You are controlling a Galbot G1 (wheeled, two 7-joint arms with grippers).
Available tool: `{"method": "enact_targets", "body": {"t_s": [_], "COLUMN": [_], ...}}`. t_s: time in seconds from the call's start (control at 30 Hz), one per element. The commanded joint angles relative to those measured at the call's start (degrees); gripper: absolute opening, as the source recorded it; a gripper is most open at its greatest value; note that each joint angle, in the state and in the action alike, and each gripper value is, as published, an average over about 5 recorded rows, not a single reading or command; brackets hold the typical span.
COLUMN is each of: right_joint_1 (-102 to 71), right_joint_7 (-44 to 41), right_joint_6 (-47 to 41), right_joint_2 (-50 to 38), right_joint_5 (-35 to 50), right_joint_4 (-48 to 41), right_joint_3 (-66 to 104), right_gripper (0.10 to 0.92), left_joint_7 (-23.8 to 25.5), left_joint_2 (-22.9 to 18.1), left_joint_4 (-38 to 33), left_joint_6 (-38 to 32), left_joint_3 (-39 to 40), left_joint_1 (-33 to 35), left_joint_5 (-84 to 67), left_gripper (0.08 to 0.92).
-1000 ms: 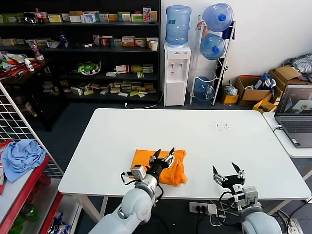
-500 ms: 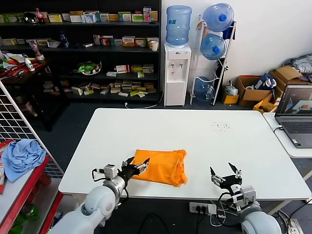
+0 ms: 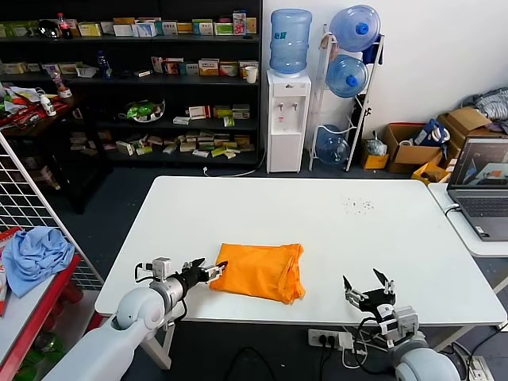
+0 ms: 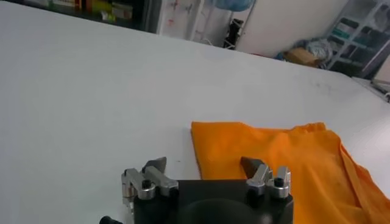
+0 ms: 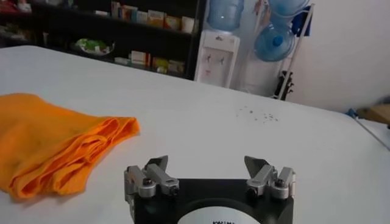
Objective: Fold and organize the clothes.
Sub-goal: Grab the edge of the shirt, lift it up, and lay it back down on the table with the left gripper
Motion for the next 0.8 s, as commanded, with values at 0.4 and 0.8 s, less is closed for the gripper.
{"method": "enact_targets", "body": {"t_s": [0.4, 0.8], "right_joint_1": [-0.1, 0.8], "right_joint_7": [0.0, 0.4], "right_joint_6": [0.0, -0.3], "right_joint_2": [-0.3, -0.1], "right_joint_5": [0.4, 0.5], "right_joint_4": [0.3, 0.5], "right_joint_3": [0.7, 0.1], "right_gripper": [0.823, 0.823], "left_joint_7": [3.4, 3.1], "left_joint_2": [-2.8, -2.7], "left_joint_4": [4.8, 1.6], "left_joint_6": [3.3, 3.6], "left_joint_3": [2.1, 1.7], "left_joint_1": [-3.0, -1.2], "left_joint_5": [-0.8, -1.6], "left_gripper": [0.803, 0.473]}}
